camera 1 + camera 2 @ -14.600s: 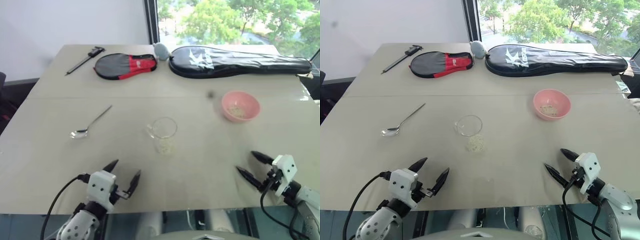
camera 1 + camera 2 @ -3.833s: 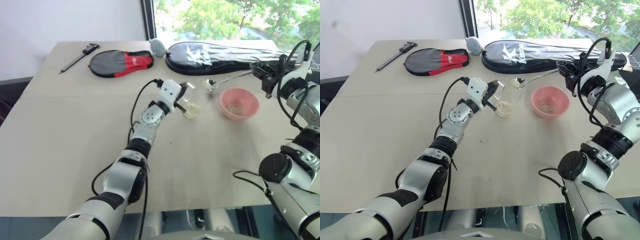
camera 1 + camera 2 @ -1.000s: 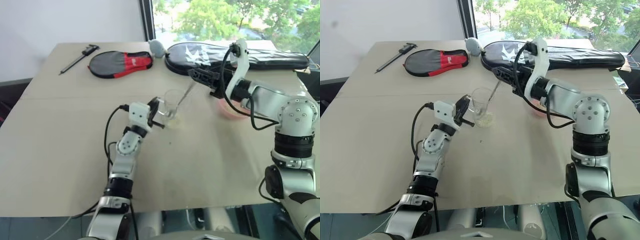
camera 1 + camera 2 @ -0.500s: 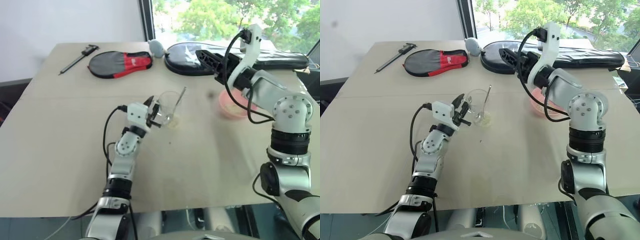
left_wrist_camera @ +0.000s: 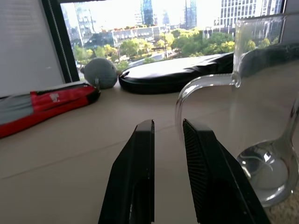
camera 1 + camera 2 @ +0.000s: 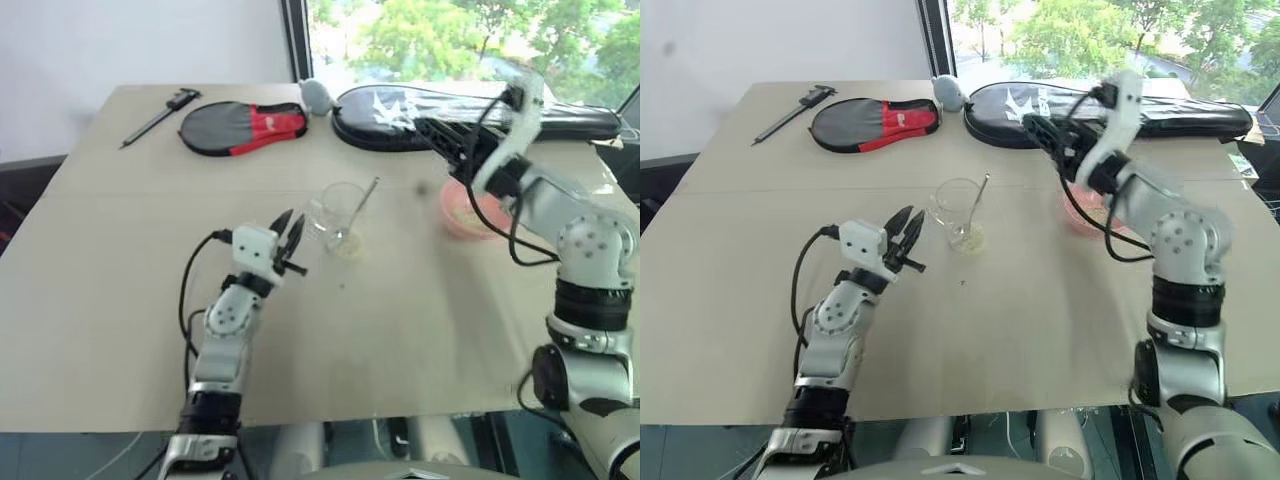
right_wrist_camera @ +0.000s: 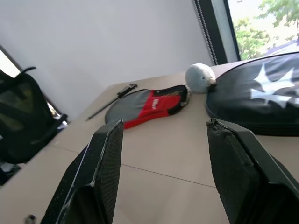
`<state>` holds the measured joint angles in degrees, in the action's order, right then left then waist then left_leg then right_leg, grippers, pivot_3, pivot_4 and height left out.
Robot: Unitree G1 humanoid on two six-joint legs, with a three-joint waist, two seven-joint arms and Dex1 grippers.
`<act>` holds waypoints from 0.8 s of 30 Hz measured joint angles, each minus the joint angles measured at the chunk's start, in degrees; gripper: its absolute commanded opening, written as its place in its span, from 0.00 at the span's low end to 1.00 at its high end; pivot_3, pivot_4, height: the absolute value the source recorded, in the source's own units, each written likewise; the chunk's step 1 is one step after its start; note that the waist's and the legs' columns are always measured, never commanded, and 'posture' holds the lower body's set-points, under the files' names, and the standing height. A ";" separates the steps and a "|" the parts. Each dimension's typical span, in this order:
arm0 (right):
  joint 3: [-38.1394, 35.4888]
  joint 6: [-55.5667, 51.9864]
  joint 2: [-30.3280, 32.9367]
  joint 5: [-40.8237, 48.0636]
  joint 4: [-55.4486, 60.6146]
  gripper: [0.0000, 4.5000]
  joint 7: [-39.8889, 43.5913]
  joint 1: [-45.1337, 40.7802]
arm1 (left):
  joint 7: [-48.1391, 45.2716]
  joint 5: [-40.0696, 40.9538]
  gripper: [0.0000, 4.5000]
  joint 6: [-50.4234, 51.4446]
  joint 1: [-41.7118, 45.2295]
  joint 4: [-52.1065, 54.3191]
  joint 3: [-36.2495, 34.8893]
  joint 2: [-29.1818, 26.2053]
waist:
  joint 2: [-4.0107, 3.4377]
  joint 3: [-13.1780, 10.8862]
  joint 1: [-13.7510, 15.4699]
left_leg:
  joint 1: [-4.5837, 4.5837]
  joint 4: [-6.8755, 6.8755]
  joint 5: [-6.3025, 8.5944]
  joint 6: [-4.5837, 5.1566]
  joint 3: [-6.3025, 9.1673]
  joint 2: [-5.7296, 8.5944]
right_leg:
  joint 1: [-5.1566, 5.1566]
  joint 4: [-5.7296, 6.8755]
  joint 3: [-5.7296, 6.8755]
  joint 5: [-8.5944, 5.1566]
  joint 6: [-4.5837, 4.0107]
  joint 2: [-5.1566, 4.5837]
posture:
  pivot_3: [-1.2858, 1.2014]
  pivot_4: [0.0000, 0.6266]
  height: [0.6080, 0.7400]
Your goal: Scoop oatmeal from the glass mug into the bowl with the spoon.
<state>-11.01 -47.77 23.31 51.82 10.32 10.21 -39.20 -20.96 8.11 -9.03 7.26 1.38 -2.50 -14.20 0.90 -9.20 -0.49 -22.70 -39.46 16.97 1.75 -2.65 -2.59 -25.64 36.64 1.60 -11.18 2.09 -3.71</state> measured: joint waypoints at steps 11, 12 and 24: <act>9.14 30.95 7.34 -23.37 10.52 0.63 25.27 43.37 | -7.00 10.22 0.27 11.09 -26.04 24.01 -3.66 -8.00 | -0.16 -0.09 -0.26 | 0.16 0.04 0.01 0.00 -0.08 -0.03 | -0.02 -0.11 -0.28 -0.05 0.04 0.02 | 0.52 0.24 1.00; 9.12 32.65 7.88 -23.67 10.65 0.63 27.13 44.62 | -7.34 10.74 0.33 11.23 -26.99 24.85 -3.74 -8.00 | -0.13 -0.11 -0.31 | 0.31 -0.03 0.00 0.02 -0.08 -0.03 | 0.11 -0.11 -0.35 -0.27 0.04 0.03 | 0.52 0.24 1.00; 0.98 44.59 12.03 -25.51 -1.94 1.00 39.26 55.04 | -7.56 5.97 1.00 4.64 -40.41 22.22 -7.80 -7.37 | 0.21 -0.10 -0.15 | 1.04 0.04 0.02 0.01 -0.10 -0.10 | 0.79 -0.17 -0.33 -0.31 -0.06 0.14 | 0.52 0.24 1.00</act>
<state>-10.02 -3.19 35.35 26.31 8.38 49.47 15.85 -28.52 14.08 -4.40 -33.16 23.60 -10.30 -21.56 1.11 -9.29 -0.64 -21.66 -39.42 16.99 1.76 -2.75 -2.69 -24.85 36.47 1.27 -11.49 2.03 -3.58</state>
